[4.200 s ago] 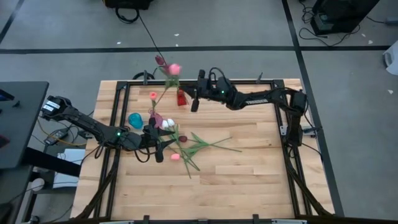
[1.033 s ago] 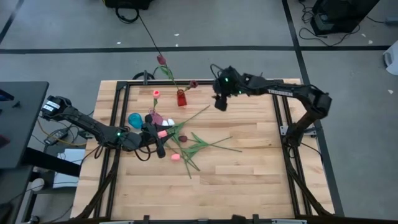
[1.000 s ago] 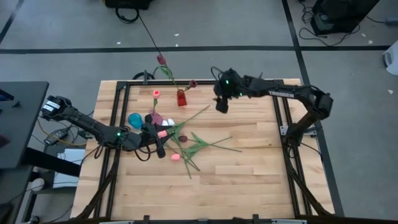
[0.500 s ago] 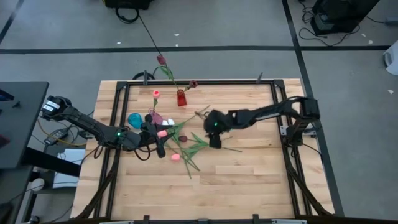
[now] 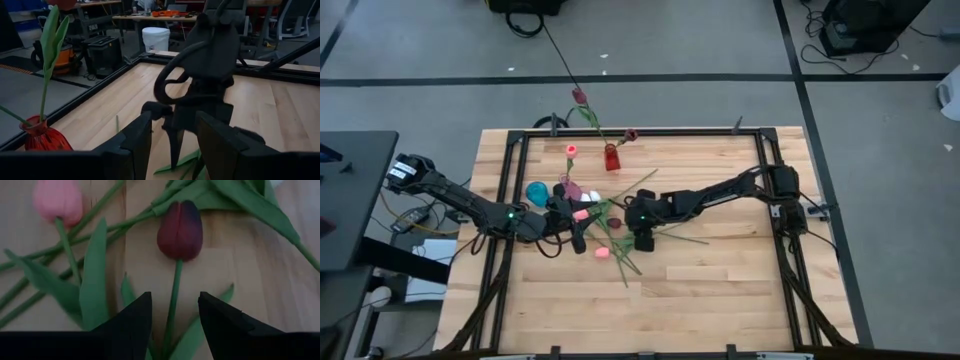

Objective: Sort flowers into vase by color
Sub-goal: Put the dark red flower into the red vase

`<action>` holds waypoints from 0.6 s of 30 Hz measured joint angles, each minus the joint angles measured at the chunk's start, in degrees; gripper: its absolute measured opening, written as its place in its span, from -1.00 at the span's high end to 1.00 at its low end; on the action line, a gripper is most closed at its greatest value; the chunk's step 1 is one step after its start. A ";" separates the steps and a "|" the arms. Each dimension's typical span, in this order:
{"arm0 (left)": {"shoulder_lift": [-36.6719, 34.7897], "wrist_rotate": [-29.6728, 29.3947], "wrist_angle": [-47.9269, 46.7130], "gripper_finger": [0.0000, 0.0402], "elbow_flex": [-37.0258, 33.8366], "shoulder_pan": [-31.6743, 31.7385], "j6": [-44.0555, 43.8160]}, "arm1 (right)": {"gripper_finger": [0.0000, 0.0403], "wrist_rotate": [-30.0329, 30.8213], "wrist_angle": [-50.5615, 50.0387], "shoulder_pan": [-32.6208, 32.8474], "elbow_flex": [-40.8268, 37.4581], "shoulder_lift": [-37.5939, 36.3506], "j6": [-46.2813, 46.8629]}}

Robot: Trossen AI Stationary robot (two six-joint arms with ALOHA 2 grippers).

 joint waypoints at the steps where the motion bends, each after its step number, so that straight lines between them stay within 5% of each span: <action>1: 0.00 0.00 -0.03 0.21 0.00 0.00 0.00 | 0.15 -0.14 0.11 0.01 0.45 0.53 -0.03; 7: 0.00 0.00 -0.11 0.21 0.00 0.00 0.00 | 0.26 1.00 0.04 0.00 1.32 3.04 -1.43; 14: 0.00 0.63 -0.17 0.21 0.00 -0.03 0.00 | 0.89 0.64 -1.26 -0.22 1.30 2.22 -1.77; 18: -0.13 3.13 0.51 0.21 -0.02 -1.42 0.73 | 0.89 2.34 -4.65 -0.93 1.14 -4.54 -2.19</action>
